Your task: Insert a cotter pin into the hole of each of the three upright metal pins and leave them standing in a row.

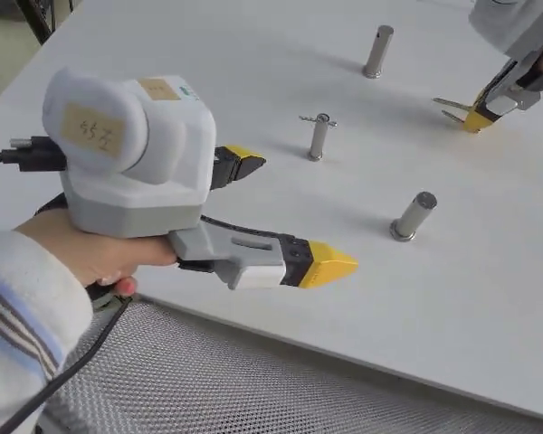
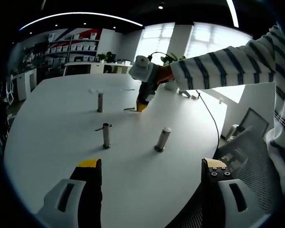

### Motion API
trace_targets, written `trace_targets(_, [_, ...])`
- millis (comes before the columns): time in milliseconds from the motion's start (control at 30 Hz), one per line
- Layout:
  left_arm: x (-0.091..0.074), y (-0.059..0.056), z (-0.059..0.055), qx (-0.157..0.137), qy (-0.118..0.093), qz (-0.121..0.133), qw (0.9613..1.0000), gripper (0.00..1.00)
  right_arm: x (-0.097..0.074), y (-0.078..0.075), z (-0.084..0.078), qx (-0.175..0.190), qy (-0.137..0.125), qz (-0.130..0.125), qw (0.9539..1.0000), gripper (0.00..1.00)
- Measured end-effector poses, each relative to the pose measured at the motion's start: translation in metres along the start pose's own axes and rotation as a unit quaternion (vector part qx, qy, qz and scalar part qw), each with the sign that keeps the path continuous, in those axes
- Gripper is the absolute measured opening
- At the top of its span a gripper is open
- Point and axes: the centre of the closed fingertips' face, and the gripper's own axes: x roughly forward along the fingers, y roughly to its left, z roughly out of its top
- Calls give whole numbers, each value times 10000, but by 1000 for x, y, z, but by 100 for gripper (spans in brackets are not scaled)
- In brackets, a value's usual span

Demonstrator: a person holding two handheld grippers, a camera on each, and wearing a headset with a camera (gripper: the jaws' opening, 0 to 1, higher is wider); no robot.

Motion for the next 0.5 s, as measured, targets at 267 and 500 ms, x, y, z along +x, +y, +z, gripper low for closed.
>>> trace_targets(267, [2, -5, 11, -47, -186, -97, 9998, 84, -38, 11, 3, -308, -545, -361, 9974, 0])
trace_targets(500, [1, -1, 27, -326, -423, -159, 9984, 78, -63, 23, 8, -448, -1155, -712, 9897, 0])
